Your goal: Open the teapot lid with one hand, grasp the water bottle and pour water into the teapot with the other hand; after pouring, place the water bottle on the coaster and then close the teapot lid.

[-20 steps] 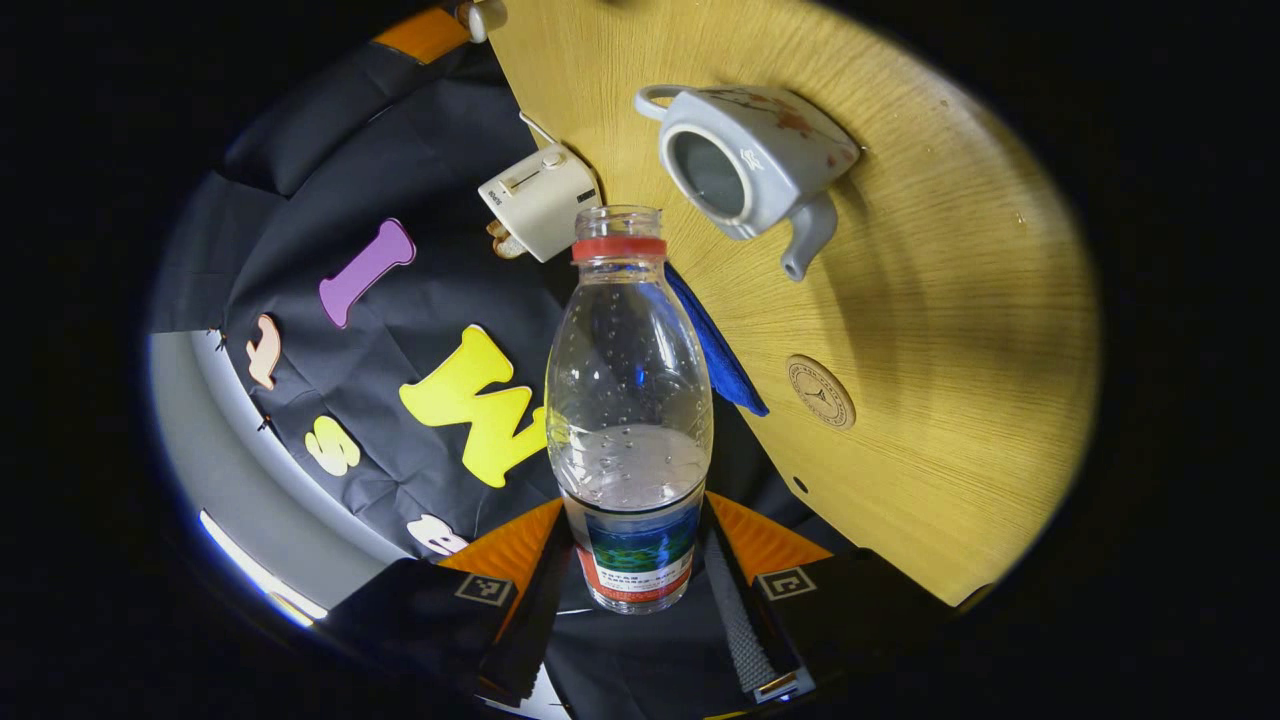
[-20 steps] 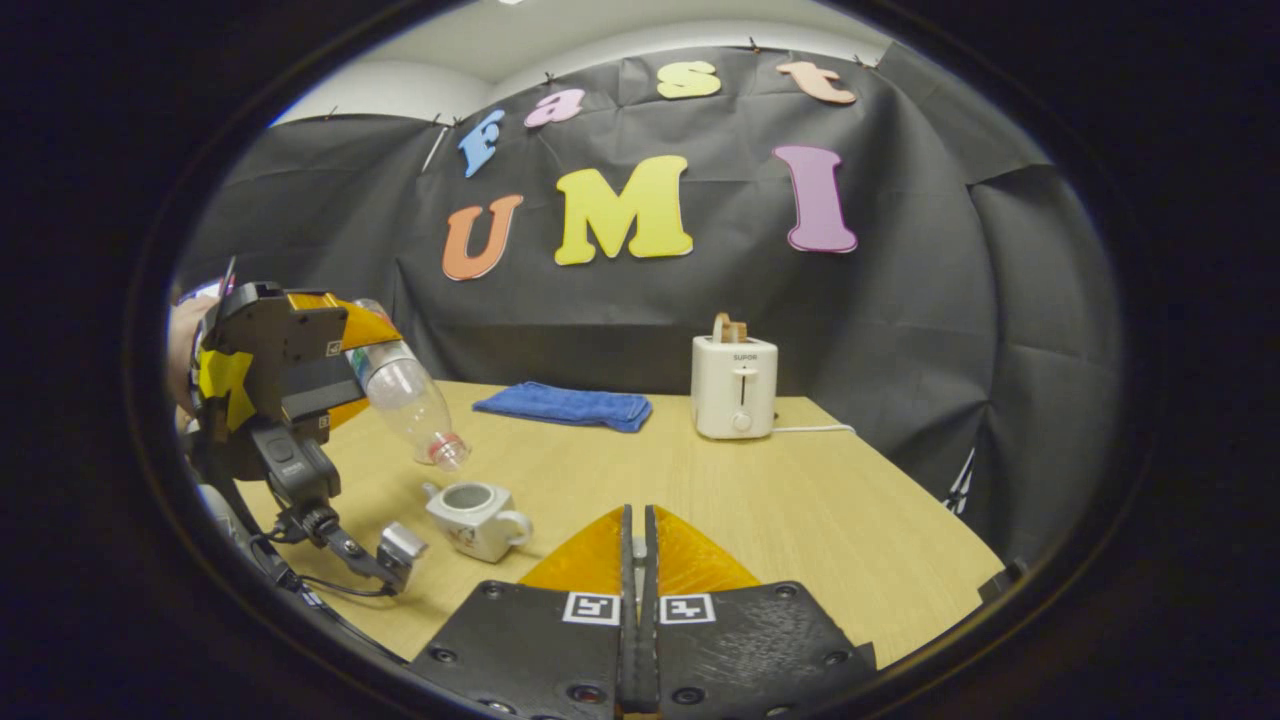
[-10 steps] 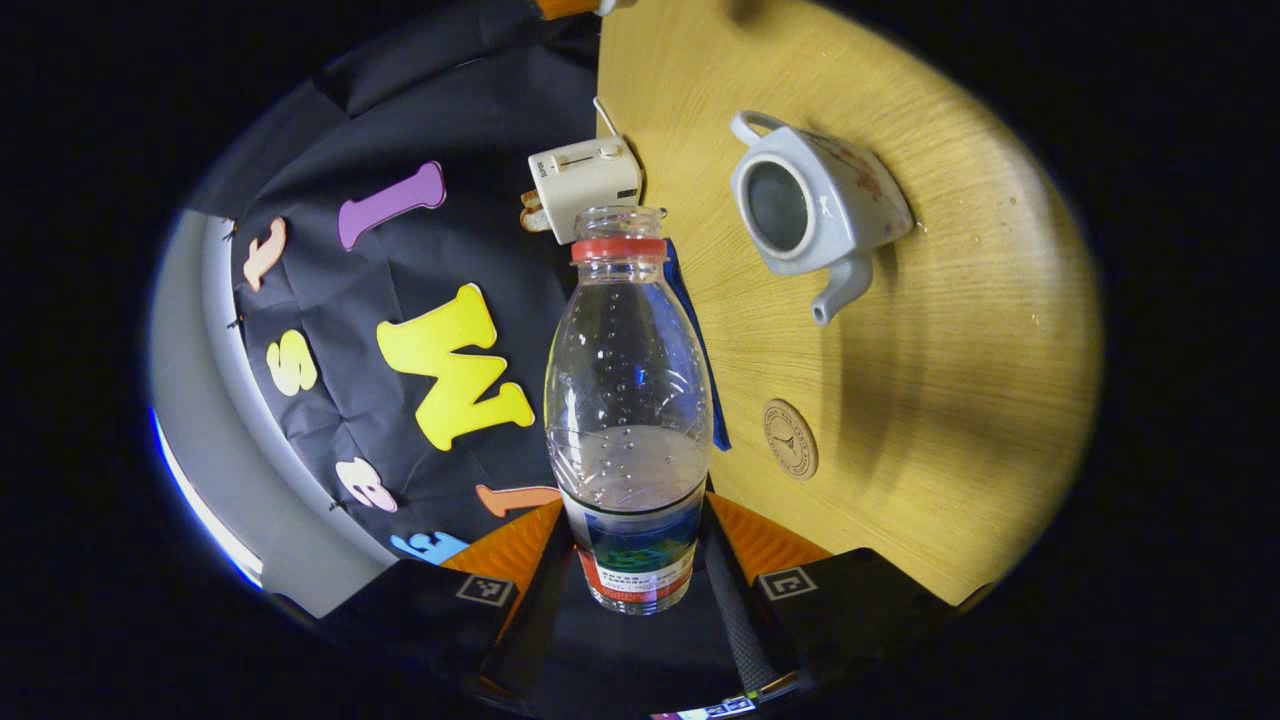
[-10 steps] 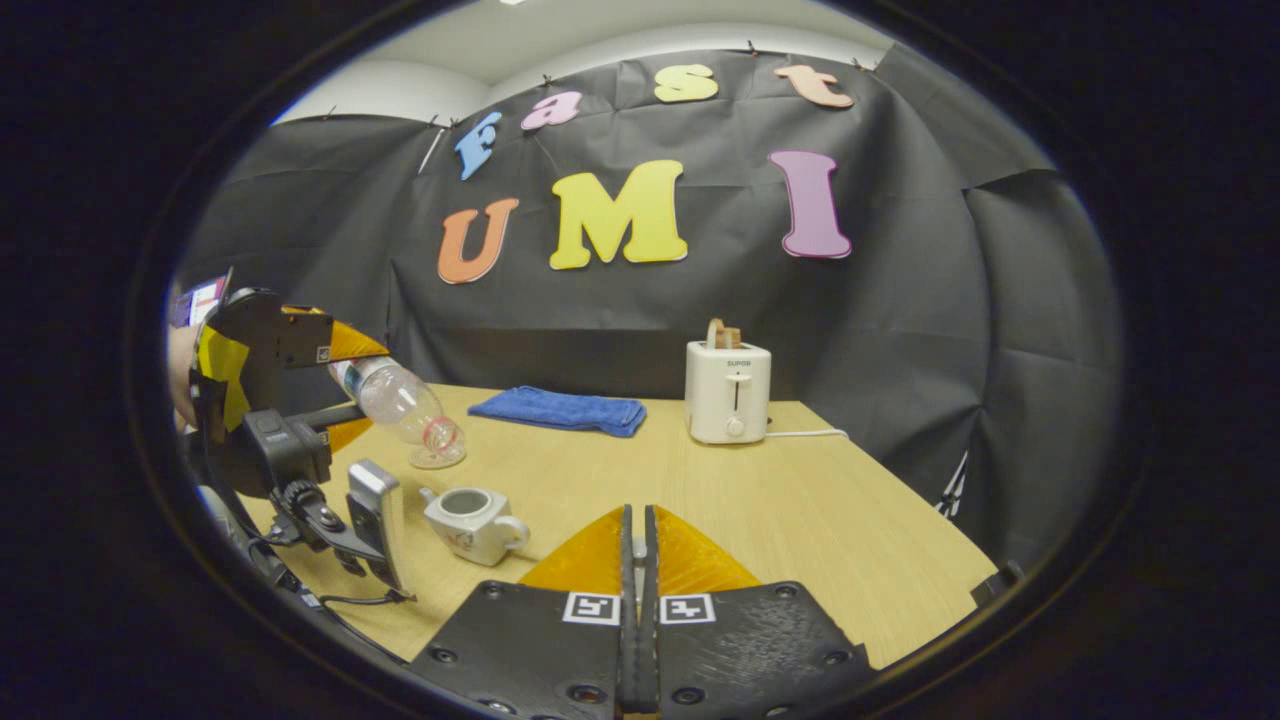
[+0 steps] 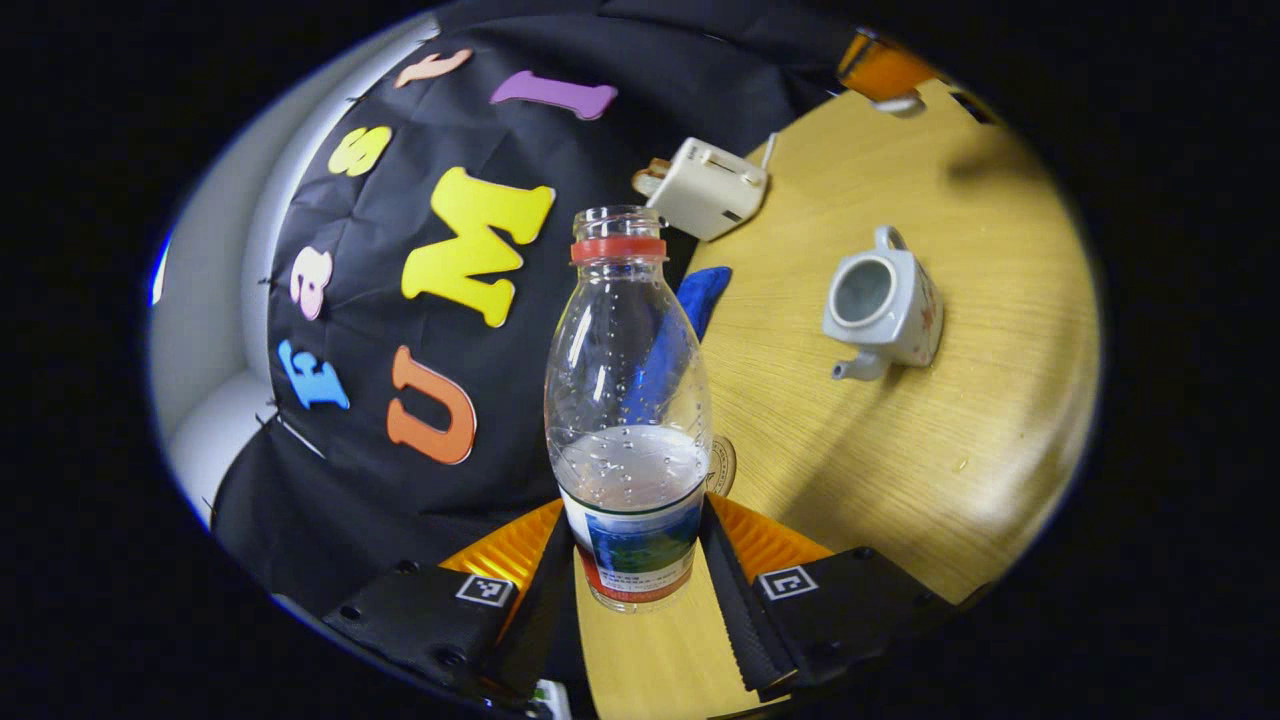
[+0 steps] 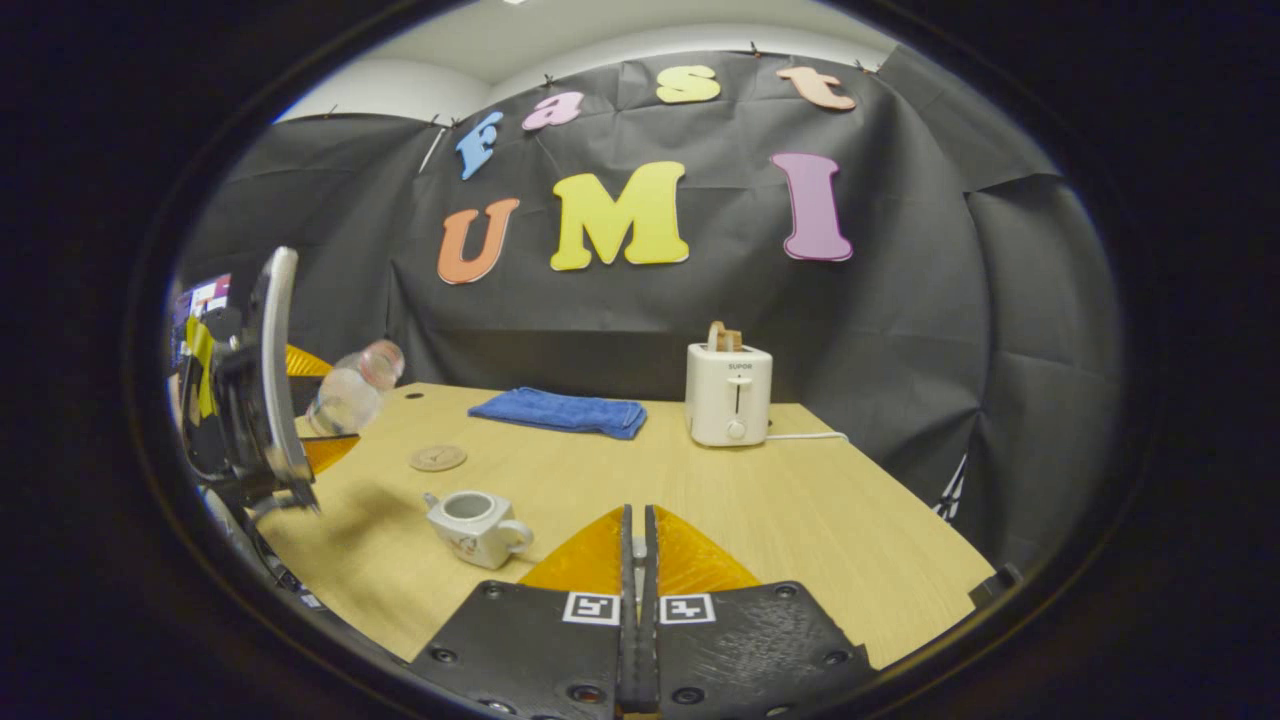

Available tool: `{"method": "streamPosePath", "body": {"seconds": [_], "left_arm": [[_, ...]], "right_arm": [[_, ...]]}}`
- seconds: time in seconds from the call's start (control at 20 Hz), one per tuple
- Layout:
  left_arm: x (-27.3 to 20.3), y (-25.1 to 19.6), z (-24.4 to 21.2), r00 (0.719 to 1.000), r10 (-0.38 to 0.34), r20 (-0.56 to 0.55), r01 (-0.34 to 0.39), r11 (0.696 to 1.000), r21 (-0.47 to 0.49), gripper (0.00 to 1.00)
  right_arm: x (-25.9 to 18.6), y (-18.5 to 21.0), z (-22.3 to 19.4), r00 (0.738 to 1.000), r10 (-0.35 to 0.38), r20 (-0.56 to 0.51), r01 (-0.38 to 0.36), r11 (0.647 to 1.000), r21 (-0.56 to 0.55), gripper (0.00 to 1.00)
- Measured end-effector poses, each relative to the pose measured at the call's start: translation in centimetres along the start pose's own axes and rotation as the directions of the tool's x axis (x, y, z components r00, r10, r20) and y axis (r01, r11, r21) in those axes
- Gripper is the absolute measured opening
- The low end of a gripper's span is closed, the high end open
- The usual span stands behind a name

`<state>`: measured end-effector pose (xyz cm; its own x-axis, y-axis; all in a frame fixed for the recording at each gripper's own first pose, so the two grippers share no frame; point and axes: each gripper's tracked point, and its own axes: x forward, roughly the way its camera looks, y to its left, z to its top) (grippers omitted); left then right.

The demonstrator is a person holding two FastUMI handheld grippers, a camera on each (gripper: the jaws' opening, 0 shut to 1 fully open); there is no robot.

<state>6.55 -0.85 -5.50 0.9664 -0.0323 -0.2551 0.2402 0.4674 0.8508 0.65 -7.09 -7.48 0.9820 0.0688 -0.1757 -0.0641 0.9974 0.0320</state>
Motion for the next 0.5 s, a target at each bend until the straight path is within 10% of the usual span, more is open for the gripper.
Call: {"method": "streamPosePath", "body": {"seconds": [0.25,0.5], "left_arm": [[-0.9,0.8,1.6,0.997,0.022,0.073,0.012,0.904,-0.428,0.74],[-1.4,1.6,3.0,0.989,0.074,0.129,0.024,0.773,-0.634,0.74]], "right_arm": [[-0.2,1.0,0.7,1.0,0.021,0.013,-0.021,1.0,-0.009,0.0],[-0.1,1.9,0.8,0.999,0.034,0.004,-0.034,0.999,-0.012,0.0]]}}
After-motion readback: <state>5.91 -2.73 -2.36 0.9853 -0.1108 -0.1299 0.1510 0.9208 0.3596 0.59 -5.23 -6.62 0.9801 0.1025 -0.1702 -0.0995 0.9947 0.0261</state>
